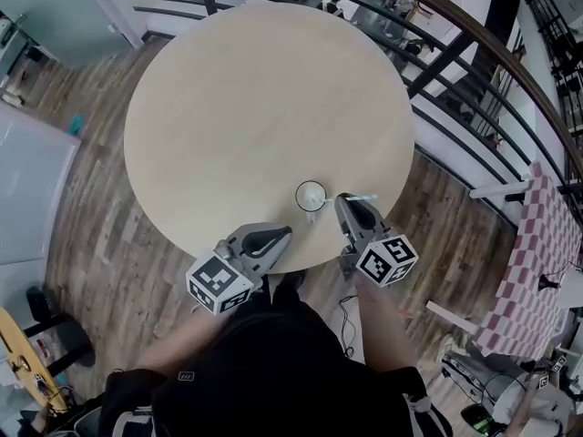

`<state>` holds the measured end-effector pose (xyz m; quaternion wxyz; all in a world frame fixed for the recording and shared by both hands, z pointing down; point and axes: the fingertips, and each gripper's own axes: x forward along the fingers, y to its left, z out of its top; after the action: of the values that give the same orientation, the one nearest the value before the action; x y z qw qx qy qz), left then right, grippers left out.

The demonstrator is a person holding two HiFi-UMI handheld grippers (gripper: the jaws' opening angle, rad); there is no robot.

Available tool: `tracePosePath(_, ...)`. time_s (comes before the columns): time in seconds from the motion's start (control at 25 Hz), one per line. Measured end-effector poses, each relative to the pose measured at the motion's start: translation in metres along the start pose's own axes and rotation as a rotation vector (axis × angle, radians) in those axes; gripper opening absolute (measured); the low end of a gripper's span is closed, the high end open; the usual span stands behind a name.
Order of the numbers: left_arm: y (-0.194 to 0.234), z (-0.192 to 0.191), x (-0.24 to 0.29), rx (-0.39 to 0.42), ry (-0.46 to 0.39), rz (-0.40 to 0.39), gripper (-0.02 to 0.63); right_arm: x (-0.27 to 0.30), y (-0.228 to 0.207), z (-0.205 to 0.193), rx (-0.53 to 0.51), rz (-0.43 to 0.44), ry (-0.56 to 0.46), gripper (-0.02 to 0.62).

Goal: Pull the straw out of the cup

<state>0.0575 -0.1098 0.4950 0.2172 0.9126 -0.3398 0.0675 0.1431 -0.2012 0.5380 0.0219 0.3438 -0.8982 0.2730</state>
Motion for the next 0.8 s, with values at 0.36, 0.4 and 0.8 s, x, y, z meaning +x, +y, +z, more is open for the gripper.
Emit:
tracePosePath(0.36, 0.010, -0.006, 0.015, -0.015, 0.005, -0.026, 0.008, 0.039, -0.022, -0.045, -0.006, -0.066, 0.122, 0.041)
tracePosePath(0.4, 0.011, -0.005, 0.014, -0.016, 0.003, -0.027, 0.008, 0.042, -0.023, -0.050, 0.002, -0.071, 0.142, 0.041)
tracePosePath(0.8, 0.012, 0.012, -0.002, 0.013, -0.010, -0.057, 0.008, 0.038, -0.030, -0.077, 0.112, -0.094, 0.245, 0.082)
